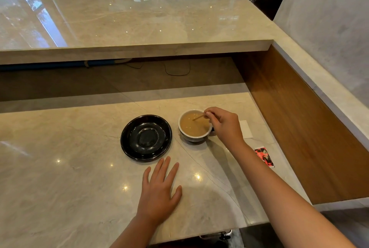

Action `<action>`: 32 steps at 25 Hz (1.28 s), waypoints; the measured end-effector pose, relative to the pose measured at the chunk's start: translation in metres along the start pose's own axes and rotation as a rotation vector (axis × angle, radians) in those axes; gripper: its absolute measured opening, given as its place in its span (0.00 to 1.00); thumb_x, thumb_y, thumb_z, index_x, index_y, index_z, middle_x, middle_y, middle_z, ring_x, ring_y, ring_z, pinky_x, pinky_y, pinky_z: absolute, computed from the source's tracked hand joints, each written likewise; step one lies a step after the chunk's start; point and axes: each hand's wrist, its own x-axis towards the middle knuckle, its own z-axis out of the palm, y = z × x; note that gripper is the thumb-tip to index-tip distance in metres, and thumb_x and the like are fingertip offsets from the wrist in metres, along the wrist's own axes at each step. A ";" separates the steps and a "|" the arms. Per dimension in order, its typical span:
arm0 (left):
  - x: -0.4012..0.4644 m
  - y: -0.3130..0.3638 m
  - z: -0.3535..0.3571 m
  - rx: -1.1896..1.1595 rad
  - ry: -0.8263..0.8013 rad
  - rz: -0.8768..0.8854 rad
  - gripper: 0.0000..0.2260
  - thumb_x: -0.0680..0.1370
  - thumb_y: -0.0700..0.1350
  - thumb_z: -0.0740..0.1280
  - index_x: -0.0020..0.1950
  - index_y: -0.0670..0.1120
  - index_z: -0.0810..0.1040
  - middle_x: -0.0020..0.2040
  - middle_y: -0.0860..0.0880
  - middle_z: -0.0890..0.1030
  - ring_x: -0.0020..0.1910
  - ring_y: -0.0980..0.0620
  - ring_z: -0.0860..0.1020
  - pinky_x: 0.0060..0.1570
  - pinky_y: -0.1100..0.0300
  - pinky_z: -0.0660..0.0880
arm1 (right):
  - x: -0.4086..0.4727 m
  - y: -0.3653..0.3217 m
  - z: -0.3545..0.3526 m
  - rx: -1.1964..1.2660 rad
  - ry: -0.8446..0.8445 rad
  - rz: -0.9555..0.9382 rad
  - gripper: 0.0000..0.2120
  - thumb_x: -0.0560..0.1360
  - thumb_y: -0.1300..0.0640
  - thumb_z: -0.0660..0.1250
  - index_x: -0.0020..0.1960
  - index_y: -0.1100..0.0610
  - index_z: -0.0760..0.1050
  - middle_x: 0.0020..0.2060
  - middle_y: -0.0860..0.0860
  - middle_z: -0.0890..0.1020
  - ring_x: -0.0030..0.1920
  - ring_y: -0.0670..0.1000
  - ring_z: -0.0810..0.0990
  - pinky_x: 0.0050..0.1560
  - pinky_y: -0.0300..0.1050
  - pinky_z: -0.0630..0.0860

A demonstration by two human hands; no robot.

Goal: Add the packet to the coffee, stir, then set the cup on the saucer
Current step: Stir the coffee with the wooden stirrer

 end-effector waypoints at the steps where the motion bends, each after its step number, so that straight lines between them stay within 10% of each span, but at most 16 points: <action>1: 0.000 0.000 0.000 0.001 0.000 -0.001 0.27 0.75 0.60 0.54 0.73 0.54 0.59 0.73 0.48 0.60 0.72 0.50 0.52 0.66 0.46 0.47 | 0.001 0.002 -0.005 -0.046 0.008 -0.021 0.07 0.76 0.60 0.63 0.48 0.59 0.80 0.43 0.57 0.85 0.42 0.55 0.82 0.44 0.54 0.81; 12: 0.000 -0.001 0.001 0.002 -0.001 0.010 0.27 0.75 0.59 0.55 0.73 0.53 0.60 0.73 0.47 0.60 0.72 0.51 0.52 0.66 0.47 0.48 | -0.019 0.002 -0.030 -0.037 -0.122 0.035 0.06 0.74 0.62 0.65 0.46 0.60 0.81 0.40 0.57 0.85 0.41 0.51 0.82 0.45 0.37 0.77; 17: 0.000 -0.001 0.000 -0.001 0.003 0.007 0.27 0.75 0.60 0.55 0.73 0.54 0.59 0.73 0.47 0.60 0.72 0.51 0.52 0.66 0.47 0.48 | -0.017 -0.003 -0.002 0.113 -0.110 0.045 0.06 0.74 0.61 0.66 0.48 0.59 0.81 0.41 0.55 0.85 0.43 0.51 0.83 0.50 0.55 0.81; 32: 0.000 -0.001 0.001 -0.002 -0.004 0.000 0.27 0.75 0.60 0.54 0.73 0.54 0.58 0.74 0.48 0.58 0.72 0.52 0.49 0.67 0.48 0.45 | 0.003 0.008 -0.026 -0.180 -0.071 -0.065 0.07 0.76 0.61 0.63 0.50 0.61 0.79 0.42 0.59 0.85 0.42 0.57 0.82 0.46 0.53 0.80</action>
